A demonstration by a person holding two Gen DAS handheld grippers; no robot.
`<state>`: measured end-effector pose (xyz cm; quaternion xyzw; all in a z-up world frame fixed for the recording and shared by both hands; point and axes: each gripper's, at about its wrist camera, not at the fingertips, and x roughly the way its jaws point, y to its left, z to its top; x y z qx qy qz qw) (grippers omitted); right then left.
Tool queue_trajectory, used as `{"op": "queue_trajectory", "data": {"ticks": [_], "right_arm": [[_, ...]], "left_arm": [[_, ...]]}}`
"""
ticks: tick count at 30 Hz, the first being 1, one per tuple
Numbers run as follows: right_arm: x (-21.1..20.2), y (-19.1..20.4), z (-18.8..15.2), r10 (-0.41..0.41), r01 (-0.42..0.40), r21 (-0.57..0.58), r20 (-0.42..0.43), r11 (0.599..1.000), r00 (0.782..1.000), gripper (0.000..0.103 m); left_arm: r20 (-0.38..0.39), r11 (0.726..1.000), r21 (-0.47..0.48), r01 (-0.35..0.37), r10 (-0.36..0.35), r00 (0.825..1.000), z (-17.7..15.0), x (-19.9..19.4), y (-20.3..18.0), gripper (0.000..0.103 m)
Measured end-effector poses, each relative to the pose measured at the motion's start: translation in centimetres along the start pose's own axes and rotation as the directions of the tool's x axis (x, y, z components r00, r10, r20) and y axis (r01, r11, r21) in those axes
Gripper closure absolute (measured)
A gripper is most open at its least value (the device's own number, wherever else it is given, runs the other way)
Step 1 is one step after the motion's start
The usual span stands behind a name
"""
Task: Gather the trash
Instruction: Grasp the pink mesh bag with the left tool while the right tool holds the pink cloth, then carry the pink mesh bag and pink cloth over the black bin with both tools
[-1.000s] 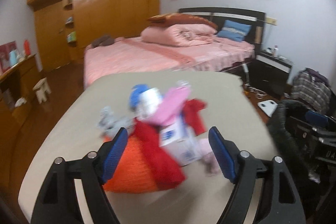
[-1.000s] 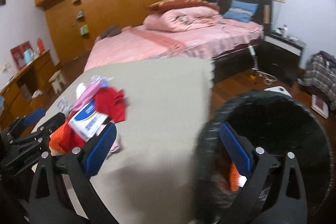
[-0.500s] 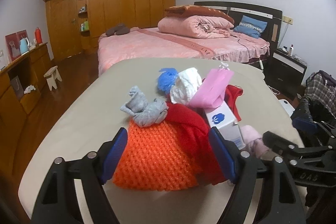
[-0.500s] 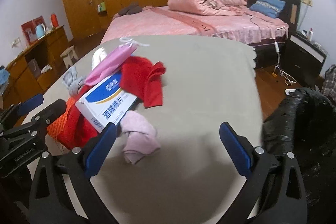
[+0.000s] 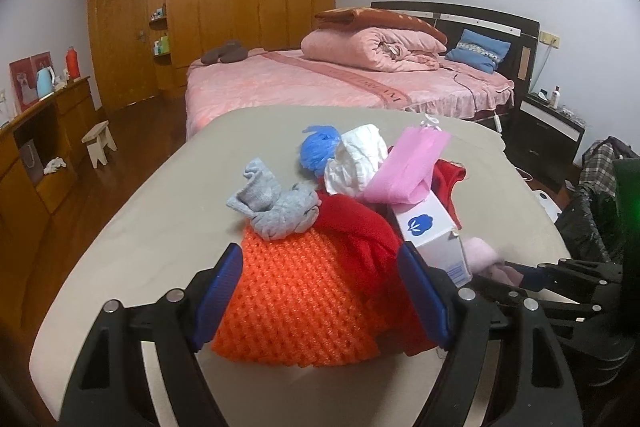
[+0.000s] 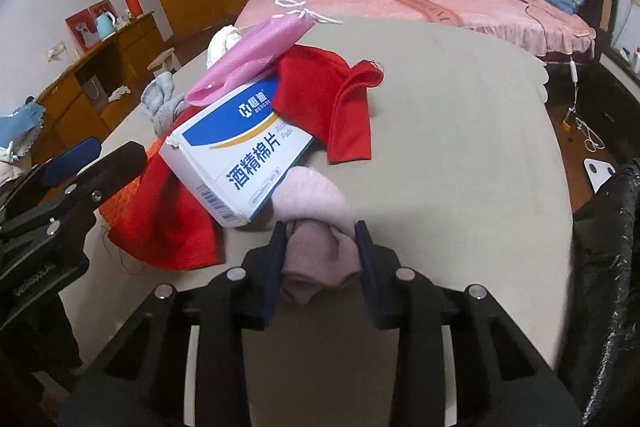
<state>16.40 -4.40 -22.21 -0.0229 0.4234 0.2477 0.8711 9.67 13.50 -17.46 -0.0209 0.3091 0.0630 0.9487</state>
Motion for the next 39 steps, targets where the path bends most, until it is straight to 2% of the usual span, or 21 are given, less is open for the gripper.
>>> {"op": "queue_trajectory", "data": {"ticks": [7,14,22,25,26,27,30,39], "right_arm": [[-2.4,-1.8,1.4,-0.030,0.027,0.037,0.070,0.999,0.997,0.071],[-3.3,-3.9,2.9,-0.066,0.059,0.063,0.112,0.996,0.992,0.071],[-2.9,-4.7,2.7,-0.070,0.061,0.085,0.106,0.995,0.992,0.071],[-2.9,-4.9,2.6,-0.068,0.059,0.094,0.101,0.994,0.993,0.071],[-2.9,-5.0,2.6,-0.068,0.059,0.096,0.101,0.994,0.993,0.071],[-2.9,-5.0,2.6,-0.068,0.058,0.096,0.101,0.994,0.993,0.071],[-3.1,-5.1,2.7,-0.066,0.056,0.100,0.104,0.993,0.992,0.071],[-5.4,-5.1,2.9,-0.057,0.041,0.106,0.153,0.994,0.987,0.071]], "left_arm": [[0.041,1.000,-0.006,0.028,-0.028,0.999,1.7,-0.4,-0.9,0.025],[0.055,0.997,0.018,0.079,-0.080,0.995,3.4,1.1,-3.1,0.027],[0.016,0.994,0.052,0.098,-0.098,0.995,3.7,3.8,-5.2,0.046],[-0.012,0.993,0.064,0.096,-0.096,0.995,3.5,4.7,-5.8,0.061],[-0.025,0.993,0.065,0.094,-0.093,0.995,3.4,5.1,-5.9,0.070],[-0.028,0.994,0.063,0.093,-0.091,0.995,3.3,5.2,-5.9,0.075],[-0.024,0.993,0.053,0.101,-0.100,0.995,3.3,5.0,-5.8,0.086],[0.061,0.988,0.025,0.149,-0.150,0.987,5.1,0.8,-5.2,0.089]]}}
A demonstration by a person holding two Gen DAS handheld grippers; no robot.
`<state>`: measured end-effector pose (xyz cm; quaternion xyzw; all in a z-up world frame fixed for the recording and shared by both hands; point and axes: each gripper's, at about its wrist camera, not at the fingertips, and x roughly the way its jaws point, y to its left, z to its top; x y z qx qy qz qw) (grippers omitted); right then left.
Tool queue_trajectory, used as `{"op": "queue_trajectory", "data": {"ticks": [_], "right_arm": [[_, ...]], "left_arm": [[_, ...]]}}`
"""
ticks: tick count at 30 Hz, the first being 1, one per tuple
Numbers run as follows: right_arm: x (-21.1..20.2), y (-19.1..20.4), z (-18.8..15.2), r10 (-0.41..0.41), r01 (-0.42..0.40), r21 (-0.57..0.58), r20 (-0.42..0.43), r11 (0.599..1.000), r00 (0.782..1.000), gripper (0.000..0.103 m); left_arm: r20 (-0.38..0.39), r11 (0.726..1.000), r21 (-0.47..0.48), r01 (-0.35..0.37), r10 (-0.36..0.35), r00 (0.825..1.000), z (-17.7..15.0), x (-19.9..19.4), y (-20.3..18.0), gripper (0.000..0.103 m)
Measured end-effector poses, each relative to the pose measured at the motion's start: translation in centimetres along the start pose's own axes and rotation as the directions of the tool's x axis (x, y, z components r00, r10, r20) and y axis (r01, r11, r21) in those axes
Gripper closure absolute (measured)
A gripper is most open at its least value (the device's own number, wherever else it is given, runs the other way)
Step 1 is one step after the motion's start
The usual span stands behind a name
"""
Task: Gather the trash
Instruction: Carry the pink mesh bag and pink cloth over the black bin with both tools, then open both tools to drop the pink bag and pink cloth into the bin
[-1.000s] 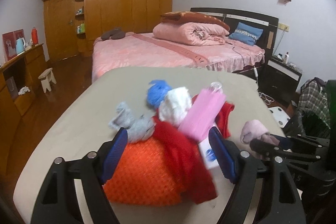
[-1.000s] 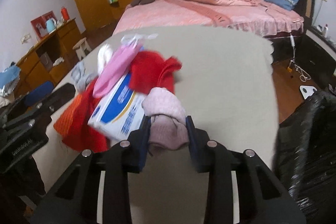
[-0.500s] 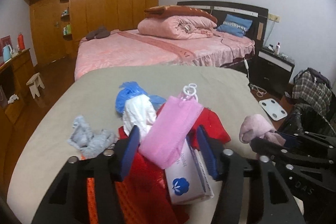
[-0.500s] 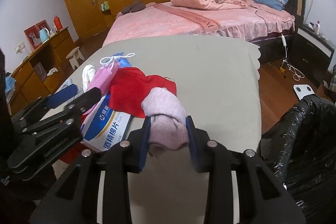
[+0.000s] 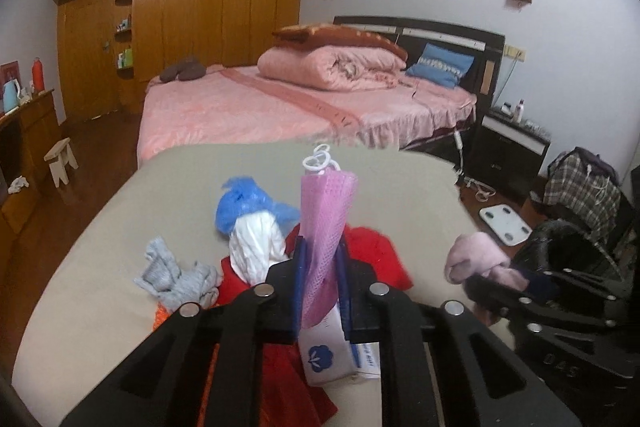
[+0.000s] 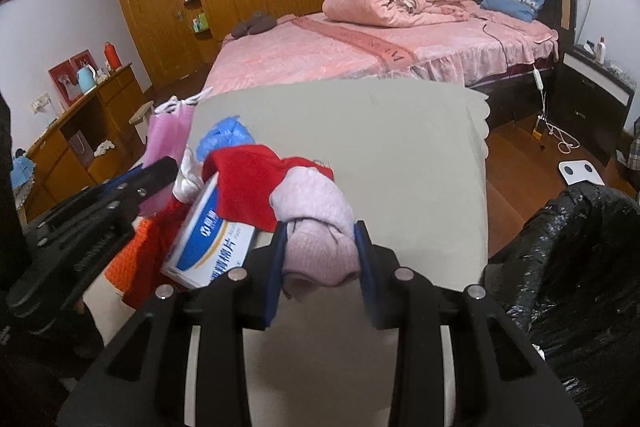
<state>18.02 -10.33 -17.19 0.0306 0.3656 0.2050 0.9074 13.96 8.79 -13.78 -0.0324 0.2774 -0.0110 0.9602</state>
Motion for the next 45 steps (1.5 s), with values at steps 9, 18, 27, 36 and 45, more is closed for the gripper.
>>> {"op": "queue_trajectory", "data": {"ticks": [9,18,27,36,45], "right_arm": [[-3.6,-0.5,0.8,0.001,-0.002,0.009,0.061,1.000,0.998,0.071],[-7.5,-2.4,0.6,-0.026,0.022,0.036,0.105,0.999,0.994,0.071],[-11.2,-7.0,-1.2,-0.128,0.115,0.106,0.119,0.988,0.985,0.071],[-14.3,-12.9,-3.5,-0.272,0.249,0.185,0.117,0.951,0.955,0.071],[-16.2,-17.7,-5.5,-0.365,0.330,0.248,0.106,0.911,0.925,0.071]], "left_arm": [[0.019,0.999,0.010,0.033,-0.034,0.999,0.7,-2.9,-1.8,0.089],[0.025,0.994,0.038,0.099,-0.100,0.995,1.2,-4.5,-4.9,0.089],[0.015,0.973,0.086,0.214,-0.216,0.976,1.2,-4.7,-10.0,0.089],[-0.008,0.925,0.157,0.345,-0.348,0.937,1.2,-4.2,-16.7,0.089],[-0.046,0.870,0.211,0.445,-0.446,0.894,1.0,-2.8,-22.9,0.089]]}}
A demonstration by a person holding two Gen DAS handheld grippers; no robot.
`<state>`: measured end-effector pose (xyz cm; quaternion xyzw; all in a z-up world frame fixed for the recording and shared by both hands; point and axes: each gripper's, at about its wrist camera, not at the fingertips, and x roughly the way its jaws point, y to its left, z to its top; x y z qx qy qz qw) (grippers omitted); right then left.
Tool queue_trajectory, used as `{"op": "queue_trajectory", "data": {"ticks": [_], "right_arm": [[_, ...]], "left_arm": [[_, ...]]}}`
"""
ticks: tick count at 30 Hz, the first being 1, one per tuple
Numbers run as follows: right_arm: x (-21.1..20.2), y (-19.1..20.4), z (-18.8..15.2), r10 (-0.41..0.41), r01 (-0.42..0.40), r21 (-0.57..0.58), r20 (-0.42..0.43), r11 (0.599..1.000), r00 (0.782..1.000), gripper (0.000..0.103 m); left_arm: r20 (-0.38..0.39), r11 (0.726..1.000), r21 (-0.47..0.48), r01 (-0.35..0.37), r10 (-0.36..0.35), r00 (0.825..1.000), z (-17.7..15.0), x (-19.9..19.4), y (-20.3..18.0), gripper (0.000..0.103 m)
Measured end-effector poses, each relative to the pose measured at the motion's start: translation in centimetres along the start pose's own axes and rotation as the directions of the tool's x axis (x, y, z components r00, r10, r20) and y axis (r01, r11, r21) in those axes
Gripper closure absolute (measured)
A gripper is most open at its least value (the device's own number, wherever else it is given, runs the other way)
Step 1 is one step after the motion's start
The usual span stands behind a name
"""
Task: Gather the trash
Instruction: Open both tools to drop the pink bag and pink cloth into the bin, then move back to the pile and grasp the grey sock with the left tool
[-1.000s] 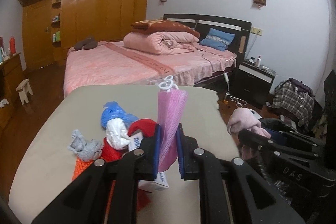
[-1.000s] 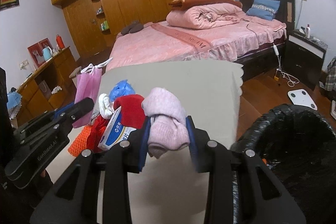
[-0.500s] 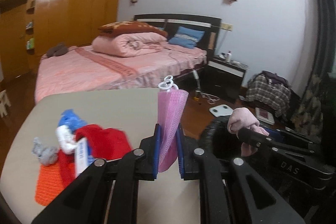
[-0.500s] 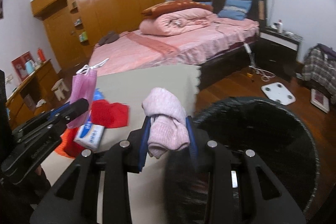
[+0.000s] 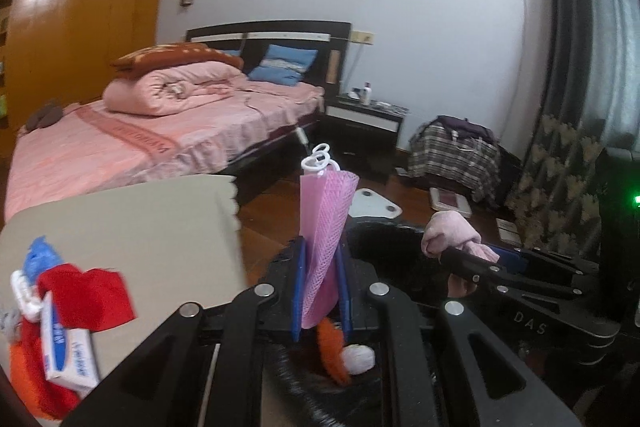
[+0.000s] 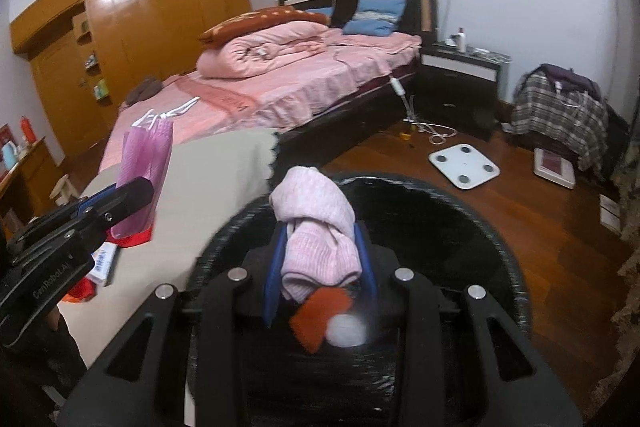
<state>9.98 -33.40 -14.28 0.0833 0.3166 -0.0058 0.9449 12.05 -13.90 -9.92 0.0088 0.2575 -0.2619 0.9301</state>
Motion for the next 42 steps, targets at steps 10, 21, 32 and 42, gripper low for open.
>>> {"op": "queue_trajectory", "data": {"ticks": [10,21,32,42], "right_arm": [[-0.9,-4.7,-0.9,-0.097,0.096,0.056,0.014,0.994,0.995,0.053],[-1.7,-3.8,-0.4,-0.101,0.096,0.068,0.072,0.993,0.992,0.006],[1.6,6.7,0.1,0.068,-0.067,-0.033,0.021,0.997,0.997,0.006],[5.0,16.3,0.0,0.194,-0.196,-0.133,-0.031,0.971,0.981,0.006]], "left_arm": [[-0.054,0.992,0.015,0.122,-0.121,0.991,-0.2,3.7,-3.5,0.059],[0.020,0.999,0.006,-0.050,0.049,0.999,-0.4,-0.2,1.2,0.020],[0.021,0.939,-0.080,-0.334,0.337,0.941,-3.3,-7.4,11.2,0.013],[-0.033,0.825,-0.178,-0.536,0.539,0.842,-6.6,-11.8,20.2,0.013]]}}
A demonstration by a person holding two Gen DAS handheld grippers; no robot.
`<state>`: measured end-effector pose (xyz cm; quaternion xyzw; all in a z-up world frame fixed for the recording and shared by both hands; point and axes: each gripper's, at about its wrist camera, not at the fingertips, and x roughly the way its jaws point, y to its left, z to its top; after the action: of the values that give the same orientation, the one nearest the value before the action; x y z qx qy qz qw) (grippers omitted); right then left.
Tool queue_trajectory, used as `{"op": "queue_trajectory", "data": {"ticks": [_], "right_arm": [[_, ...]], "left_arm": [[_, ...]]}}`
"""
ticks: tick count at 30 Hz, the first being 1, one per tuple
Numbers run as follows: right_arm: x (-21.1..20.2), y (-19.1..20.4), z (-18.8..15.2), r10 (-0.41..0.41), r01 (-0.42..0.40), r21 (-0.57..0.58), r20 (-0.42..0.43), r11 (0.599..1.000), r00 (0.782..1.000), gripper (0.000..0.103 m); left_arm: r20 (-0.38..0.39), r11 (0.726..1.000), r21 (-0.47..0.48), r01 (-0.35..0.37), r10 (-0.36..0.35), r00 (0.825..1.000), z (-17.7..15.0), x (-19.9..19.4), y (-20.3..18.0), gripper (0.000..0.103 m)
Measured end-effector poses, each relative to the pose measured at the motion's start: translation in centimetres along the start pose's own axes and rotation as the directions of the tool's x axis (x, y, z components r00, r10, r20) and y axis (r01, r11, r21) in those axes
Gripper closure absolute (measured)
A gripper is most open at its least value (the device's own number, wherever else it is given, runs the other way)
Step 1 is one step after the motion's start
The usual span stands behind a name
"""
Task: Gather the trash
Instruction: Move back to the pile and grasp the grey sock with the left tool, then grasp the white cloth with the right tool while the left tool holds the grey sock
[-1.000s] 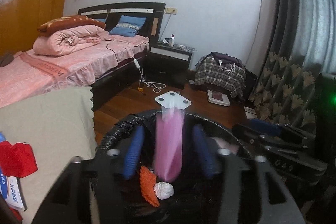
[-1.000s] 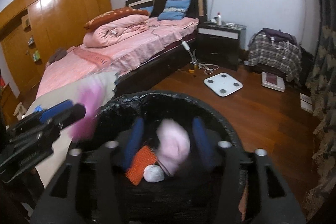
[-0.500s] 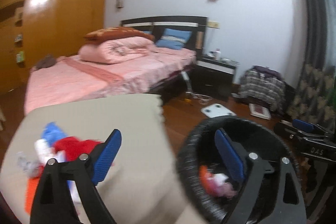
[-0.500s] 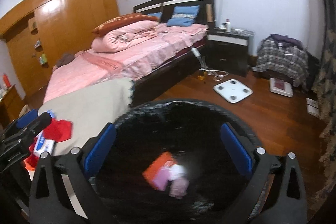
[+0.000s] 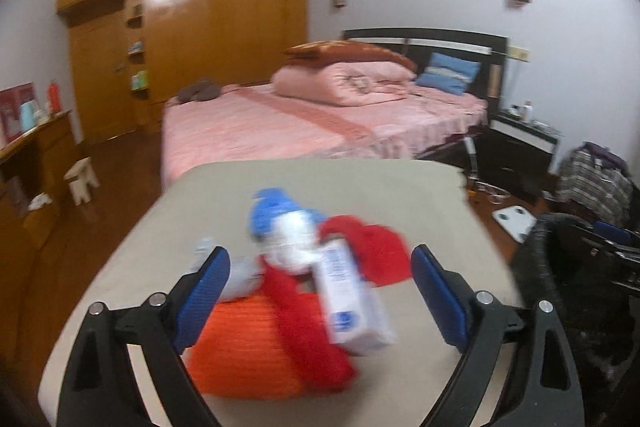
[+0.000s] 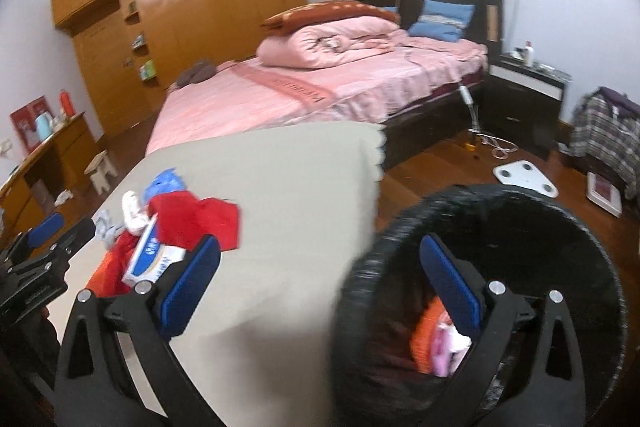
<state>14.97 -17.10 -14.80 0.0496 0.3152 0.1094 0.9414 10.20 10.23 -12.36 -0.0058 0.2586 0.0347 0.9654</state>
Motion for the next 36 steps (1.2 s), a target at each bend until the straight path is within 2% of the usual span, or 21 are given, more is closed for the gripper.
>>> {"op": "queue_trajectory", "data": {"ticks": [5,8,15,22,25,27,30,36], "right_arm": [[2.7,2.9,0.3,0.032,-0.033,-0.043,-0.017,0.999,0.999,0.006],[4.5,4.2,0.5,0.035,-0.038,-0.060,-0.036,0.998,0.999,0.006],[7.0,5.9,0.5,0.049,-0.055,-0.082,-0.073,0.995,0.996,0.006],[7.7,6.9,0.2,0.059,-0.068,-0.095,-0.093,0.993,0.994,0.006],[8.0,7.3,0.3,0.064,-0.074,-0.098,-0.094,0.992,0.993,0.006],[8.1,7.6,0.5,0.068,-0.077,-0.099,-0.094,0.992,0.993,0.006],[8.4,8.1,0.7,0.075,-0.085,-0.097,-0.093,0.992,0.993,0.006],[8.5,9.7,1.5,0.106,-0.114,-0.107,-0.080,0.988,0.991,0.006]], "left_arm": [[-0.035,0.996,-0.034,-0.084,0.082,0.996,-0.6,2.0,4.4,0.013],[-0.063,0.993,-0.046,-0.111,0.108,0.992,-1.1,3.8,6.1,0.013],[-0.139,0.991,-0.067,-0.113,0.103,0.985,-2.4,7.4,8.0,0.014],[-0.164,0.992,-0.079,-0.099,0.085,0.983,-2.8,9.0,8.4,0.014],[-0.187,0.993,-0.082,-0.082,0.065,0.980,-3.1,9.5,8.5,0.020],[-0.202,0.995,-0.090,-0.052,0.033,0.979,-3.2,9.9,8.4,0.036],[-0.207,0.996,-0.091,-0.014,-0.005,0.978,-3.1,10.2,8.1,0.051],[-0.173,0.994,-0.108,-0.005,-0.014,0.985,-2.8,9.3,8.3,0.056]]}}
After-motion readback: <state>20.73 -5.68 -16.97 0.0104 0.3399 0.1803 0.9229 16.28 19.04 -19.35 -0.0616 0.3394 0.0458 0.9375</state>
